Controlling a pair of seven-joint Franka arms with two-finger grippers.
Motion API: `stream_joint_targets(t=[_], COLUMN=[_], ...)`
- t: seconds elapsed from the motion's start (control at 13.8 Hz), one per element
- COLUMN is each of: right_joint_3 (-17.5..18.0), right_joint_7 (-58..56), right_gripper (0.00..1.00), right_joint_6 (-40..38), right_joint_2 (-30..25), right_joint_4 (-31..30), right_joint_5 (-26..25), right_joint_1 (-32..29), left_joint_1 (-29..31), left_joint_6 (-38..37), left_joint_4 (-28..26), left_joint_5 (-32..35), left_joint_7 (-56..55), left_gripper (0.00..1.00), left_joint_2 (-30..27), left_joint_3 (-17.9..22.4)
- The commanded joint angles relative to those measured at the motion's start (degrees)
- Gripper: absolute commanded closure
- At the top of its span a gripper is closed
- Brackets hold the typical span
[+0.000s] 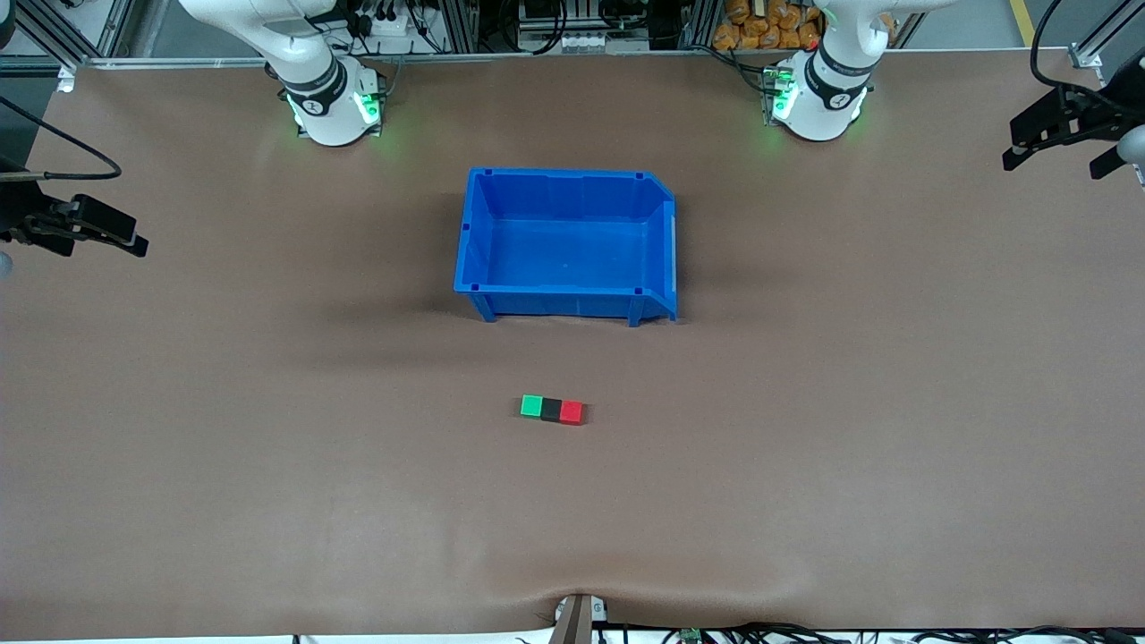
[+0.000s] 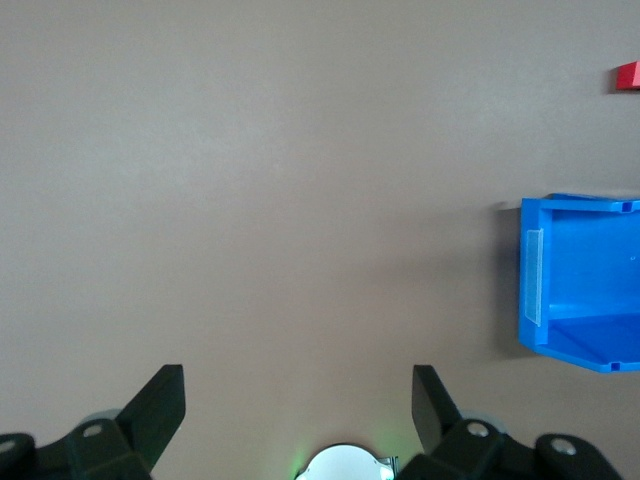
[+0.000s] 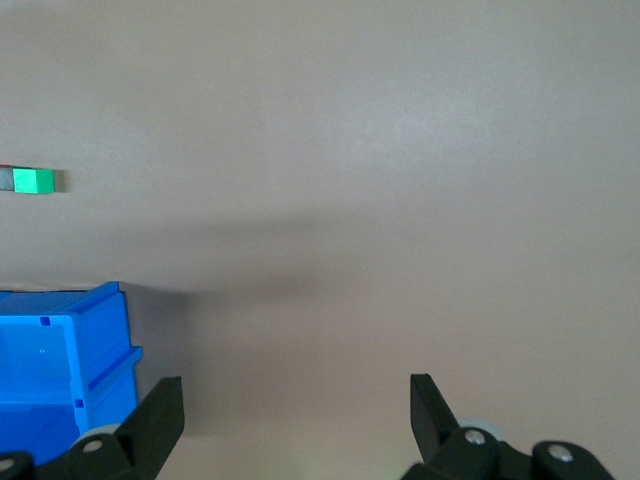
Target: Attach green and red cubes to black cube
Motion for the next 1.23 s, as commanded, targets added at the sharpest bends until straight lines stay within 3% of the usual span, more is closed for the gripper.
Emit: stream_joint_targets(t=[0.0, 0.8, 1.16], right_joint_3=[-0.41, 0.03, 3.99], right_joint_7=[0.98, 0.89, 0.89], right_gripper=[0.0, 0.0, 0.0], right_joint_6=[-1.04, -2.89, -2.89], right_joint_2=[-0.42, -0.59, -0.68], right_joint_4=[-0.02, 0.16, 0.16], right_joint_5=[-1.07, -0.98, -0.89], right_joint_1=[0.52, -1.33, -5.11], left_joint_1=[0.21, 0.13, 0.31], left_joint_6=[0.88, 0.88, 0.44], left_joint_4=[0.7, 1.14, 2.63], left_joint_5=[0.72, 0.28, 0.19], left_joint_7=[0.92, 0.3, 0.22], left_gripper=[0.0, 0.0, 0.0], left_joint_2=[1.32, 2.92, 3.35], left_joint_3=[-0.09, -0.18, -0.18])
